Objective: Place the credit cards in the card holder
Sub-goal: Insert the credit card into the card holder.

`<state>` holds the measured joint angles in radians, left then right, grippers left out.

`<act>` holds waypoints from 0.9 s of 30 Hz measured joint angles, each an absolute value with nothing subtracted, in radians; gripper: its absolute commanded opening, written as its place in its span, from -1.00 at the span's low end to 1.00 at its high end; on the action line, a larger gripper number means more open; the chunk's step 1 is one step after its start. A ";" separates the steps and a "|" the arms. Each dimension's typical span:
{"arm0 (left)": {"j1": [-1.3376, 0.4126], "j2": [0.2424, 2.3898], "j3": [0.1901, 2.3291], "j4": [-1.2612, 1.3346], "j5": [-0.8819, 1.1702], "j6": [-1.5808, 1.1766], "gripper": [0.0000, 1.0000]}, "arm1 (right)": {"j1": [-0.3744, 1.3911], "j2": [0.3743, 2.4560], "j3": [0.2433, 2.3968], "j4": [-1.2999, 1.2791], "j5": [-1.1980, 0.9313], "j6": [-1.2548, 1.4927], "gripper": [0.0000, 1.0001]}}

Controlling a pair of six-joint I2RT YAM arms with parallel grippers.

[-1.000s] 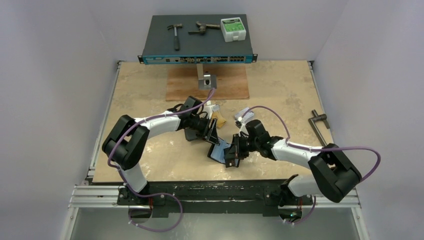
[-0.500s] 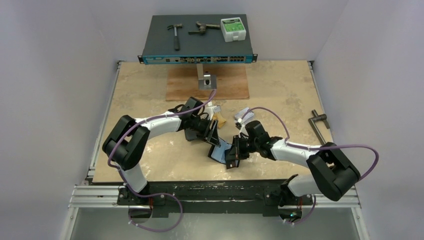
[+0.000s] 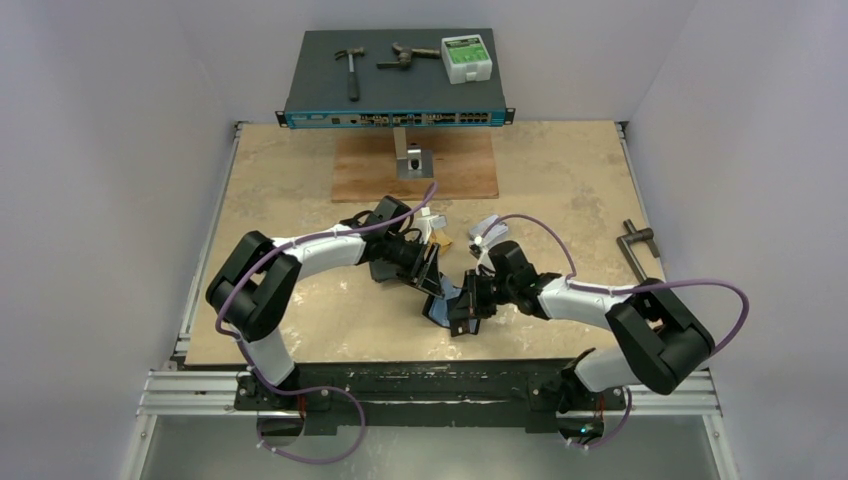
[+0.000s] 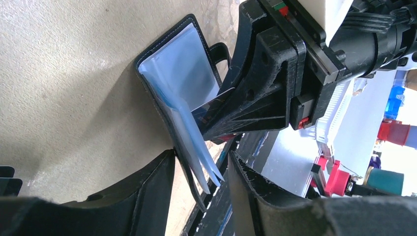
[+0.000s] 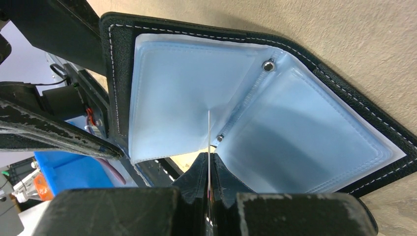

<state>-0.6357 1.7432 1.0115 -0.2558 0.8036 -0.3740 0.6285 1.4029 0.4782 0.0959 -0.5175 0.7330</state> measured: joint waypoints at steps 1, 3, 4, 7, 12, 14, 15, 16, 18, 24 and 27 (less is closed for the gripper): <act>-0.636 1.743 1.011 -0.256 0.804 -0.374 -0.20 | 0.628 1.403 0.478 0.097 -0.518 0.733 -1.00; -0.636 1.743 1.011 -0.256 0.804 -0.373 -0.27 | 0.628 1.403 0.478 0.098 -0.517 0.733 -1.00; -0.635 1.743 1.011 -0.257 0.803 -0.370 -0.31 | 0.628 1.403 0.478 0.098 -0.517 0.733 -1.00; -0.636 1.743 1.011 -0.260 0.802 -0.356 -0.39 | 0.628 1.399 0.477 0.098 -0.517 0.733 -1.00; -0.635 1.743 1.011 -0.264 0.801 -0.353 -0.55 | 0.628 1.380 0.463 0.092 -0.516 0.733 -1.00; -0.635 1.743 1.011 -0.264 0.801 -0.352 -0.56 | 0.629 1.372 0.460 0.091 -0.516 0.733 -1.00; -0.635 1.743 1.011 -0.264 0.800 -0.352 -0.57 | 0.629 1.366 0.458 0.090 -0.516 0.733 -1.00; -0.636 1.744 1.011 -0.265 0.799 -0.352 -0.58 | 0.629 1.362 0.455 0.089 -0.516 0.733 -1.00; -0.635 1.745 1.012 -0.268 0.797 -0.351 -0.60 | 0.629 1.357 0.453 0.088 -0.515 0.733 -1.00; -0.635 1.753 1.013 -0.277 0.788 -0.348 -0.63 | 0.630 1.356 0.449 0.088 -0.515 0.733 -1.00; -0.635 1.754 1.014 -0.279 0.788 -0.348 -0.63 | 0.630 1.356 0.448 0.088 -0.515 0.733 -1.00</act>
<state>-0.6353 1.7542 1.0138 -0.2787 0.7879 -0.3477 0.6304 1.3563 0.4484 0.0875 -0.5152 0.7330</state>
